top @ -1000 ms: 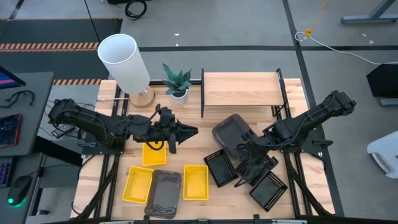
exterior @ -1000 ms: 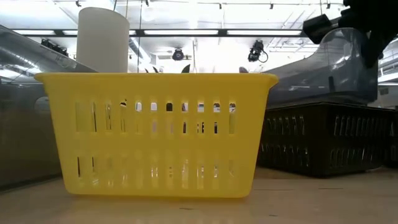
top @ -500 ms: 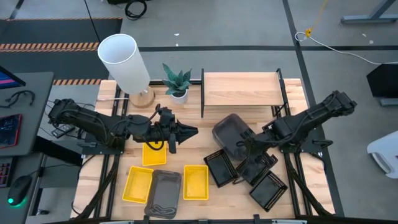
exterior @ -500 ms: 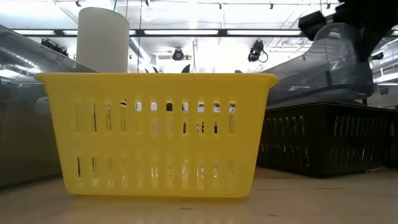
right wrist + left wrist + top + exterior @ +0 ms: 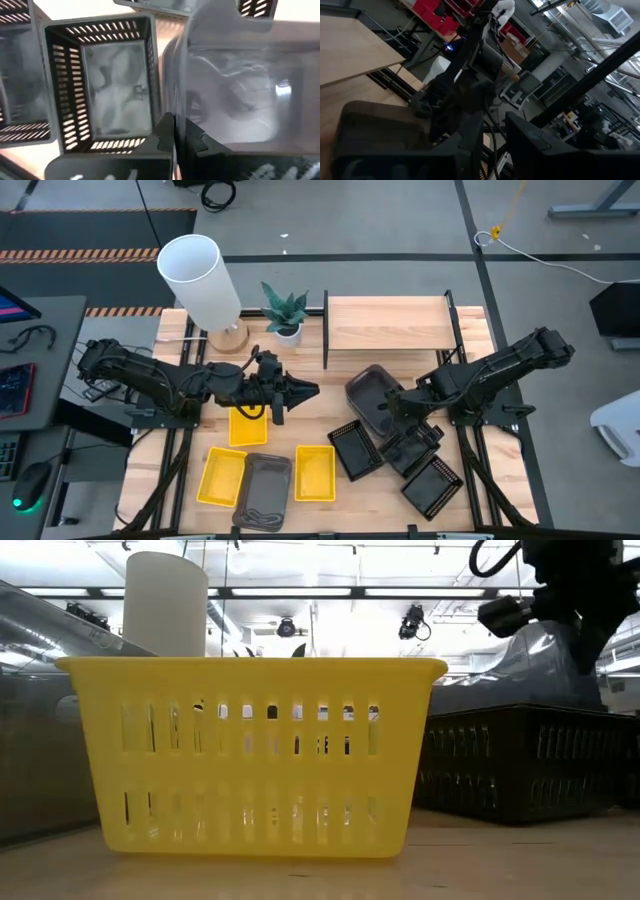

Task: Stack baskets on shelf by color
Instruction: Stack the top left gray bin on top of the top right gray bin, then stack the bottom gray bin on top of the gray bin

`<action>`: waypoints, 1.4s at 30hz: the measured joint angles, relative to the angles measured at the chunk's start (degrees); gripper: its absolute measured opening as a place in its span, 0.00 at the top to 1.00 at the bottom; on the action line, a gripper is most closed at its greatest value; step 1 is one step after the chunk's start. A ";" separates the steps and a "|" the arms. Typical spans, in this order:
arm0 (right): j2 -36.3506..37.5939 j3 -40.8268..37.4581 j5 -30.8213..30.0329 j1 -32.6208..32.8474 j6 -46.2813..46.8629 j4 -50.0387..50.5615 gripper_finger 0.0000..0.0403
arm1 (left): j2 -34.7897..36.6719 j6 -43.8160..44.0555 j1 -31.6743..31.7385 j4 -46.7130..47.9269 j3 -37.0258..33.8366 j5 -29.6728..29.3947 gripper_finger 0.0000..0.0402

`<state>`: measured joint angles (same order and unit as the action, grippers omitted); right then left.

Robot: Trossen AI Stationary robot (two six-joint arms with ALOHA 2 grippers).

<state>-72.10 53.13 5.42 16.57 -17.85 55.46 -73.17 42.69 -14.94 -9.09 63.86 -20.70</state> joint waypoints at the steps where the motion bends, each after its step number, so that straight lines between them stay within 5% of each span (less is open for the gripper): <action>1: 0.07 -0.46 0.21 0.01 0.05 -0.68 0.99 | 0.00 0.01 0.06 0.01 0.00 0.01 0.78; 17: 0.05 -1.53 1.32 -0.27 3.91 0.24 0.90 | 0.00 -1.45 0.69 0.00 0.00 1.38 0.73; 26: 0.05 -1.53 2.28 -0.49 8.71 0.74 0.74 | 0.02 -0.98 2.57 3.26 0.00 5.31 0.62; 42: 0.05 -1.51 0.67 -0.49 10.36 0.88 0.65 | 0.03 6.23 2.99 5.80 0.02 9.43 0.62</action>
<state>-72.05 51.61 6.09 16.08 -7.49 56.34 -73.14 48.91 -11.95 -3.29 63.88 -11.27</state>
